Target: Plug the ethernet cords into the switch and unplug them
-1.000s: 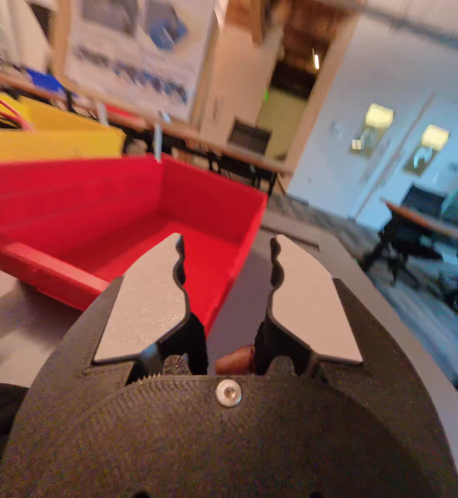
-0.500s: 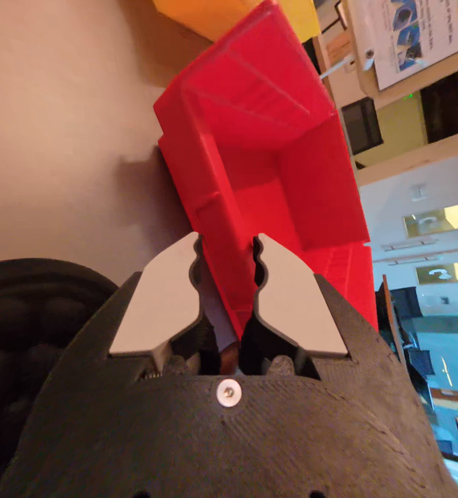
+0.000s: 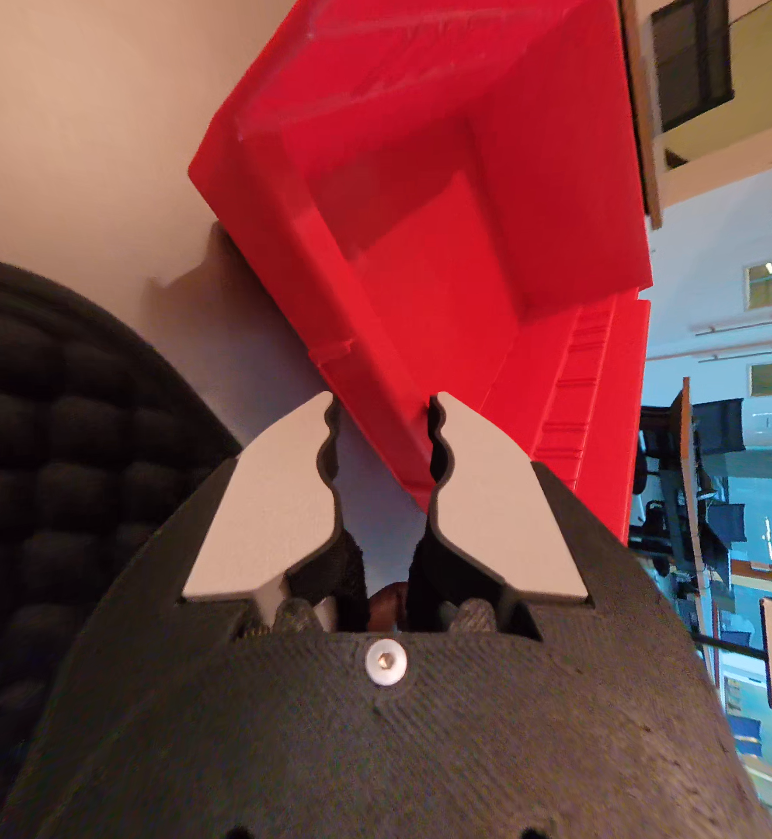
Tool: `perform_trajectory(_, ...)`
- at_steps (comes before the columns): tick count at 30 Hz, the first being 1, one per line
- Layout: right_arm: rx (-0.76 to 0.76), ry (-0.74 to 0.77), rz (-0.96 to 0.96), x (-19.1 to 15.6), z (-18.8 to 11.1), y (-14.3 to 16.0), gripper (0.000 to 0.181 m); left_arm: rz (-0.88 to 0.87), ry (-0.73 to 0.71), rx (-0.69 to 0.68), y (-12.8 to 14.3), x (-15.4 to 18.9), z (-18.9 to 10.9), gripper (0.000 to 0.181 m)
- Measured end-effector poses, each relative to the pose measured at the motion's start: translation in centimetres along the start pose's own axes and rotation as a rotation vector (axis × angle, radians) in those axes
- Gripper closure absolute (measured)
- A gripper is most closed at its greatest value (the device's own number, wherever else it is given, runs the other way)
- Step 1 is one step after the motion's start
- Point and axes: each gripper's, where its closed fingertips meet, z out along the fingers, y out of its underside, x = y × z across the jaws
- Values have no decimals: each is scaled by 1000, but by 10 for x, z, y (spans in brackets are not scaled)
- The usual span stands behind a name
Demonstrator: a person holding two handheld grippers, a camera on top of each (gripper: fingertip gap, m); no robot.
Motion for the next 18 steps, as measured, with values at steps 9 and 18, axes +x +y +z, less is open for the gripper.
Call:
perform_trajectory(9, -125, -119, 14, -8, -33, 32, 143, 34, 83, -92, 66, -4, -47, 145)
perform_trajectory(18, 655, -165, 300, 16, -104, -56, 103, -327, 176, 292, 7, -31, -90, 110)
